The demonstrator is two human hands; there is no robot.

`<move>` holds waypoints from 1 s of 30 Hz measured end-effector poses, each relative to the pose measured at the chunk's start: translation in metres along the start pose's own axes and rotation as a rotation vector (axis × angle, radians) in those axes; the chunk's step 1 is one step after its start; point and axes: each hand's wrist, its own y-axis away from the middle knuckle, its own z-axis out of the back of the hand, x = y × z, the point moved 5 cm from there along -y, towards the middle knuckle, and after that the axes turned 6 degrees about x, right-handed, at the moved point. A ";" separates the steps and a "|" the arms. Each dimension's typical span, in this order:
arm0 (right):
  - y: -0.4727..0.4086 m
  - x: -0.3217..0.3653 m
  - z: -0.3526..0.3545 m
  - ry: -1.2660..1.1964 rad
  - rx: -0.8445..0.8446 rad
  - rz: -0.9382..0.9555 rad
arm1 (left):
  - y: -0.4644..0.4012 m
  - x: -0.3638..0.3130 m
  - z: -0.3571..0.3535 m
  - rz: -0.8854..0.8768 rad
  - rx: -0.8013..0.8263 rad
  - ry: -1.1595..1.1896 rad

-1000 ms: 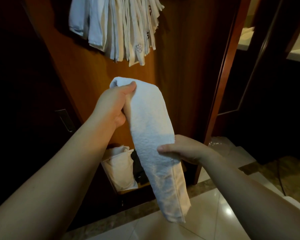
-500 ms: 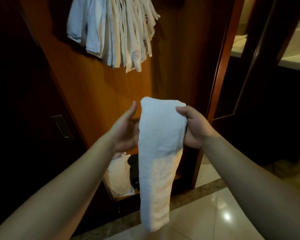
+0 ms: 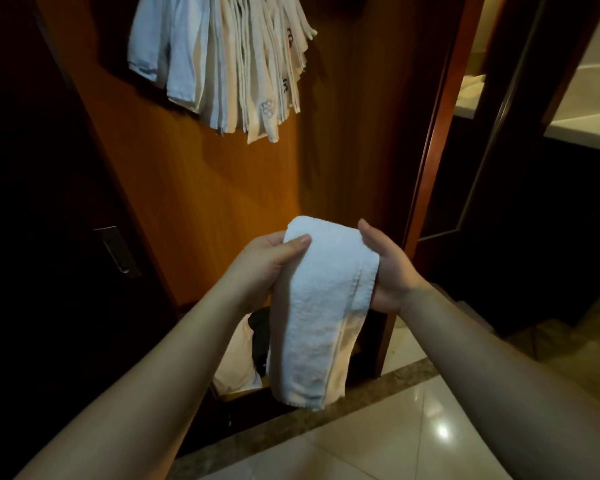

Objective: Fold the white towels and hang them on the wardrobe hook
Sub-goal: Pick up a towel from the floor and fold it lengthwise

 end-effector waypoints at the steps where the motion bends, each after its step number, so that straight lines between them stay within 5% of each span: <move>1: -0.001 0.001 -0.002 0.010 0.000 0.004 | 0.000 -0.003 0.001 -0.025 -0.080 -0.134; 4: -0.004 0.011 -0.009 0.013 -0.008 0.054 | 0.008 -0.015 0.005 -0.179 -0.415 -0.576; 6: -0.009 0.014 -0.011 0.026 -0.026 0.064 | 0.019 -0.023 -0.003 -0.374 -0.483 -0.678; 9: -0.016 0.015 -0.014 0.089 -0.058 0.076 | 0.024 -0.021 -0.028 -0.511 -0.355 -0.884; 19: -0.028 0.016 -0.024 0.147 -0.088 0.113 | 0.004 -0.016 -0.039 -0.380 -0.347 -1.092; 24: -0.033 0.014 -0.019 0.192 -0.185 0.120 | 0.002 -0.025 -0.033 -0.445 -0.377 -1.060; 30: -0.031 0.011 -0.026 0.279 -0.214 0.054 | 0.009 -0.005 -0.051 -0.533 -0.227 -1.042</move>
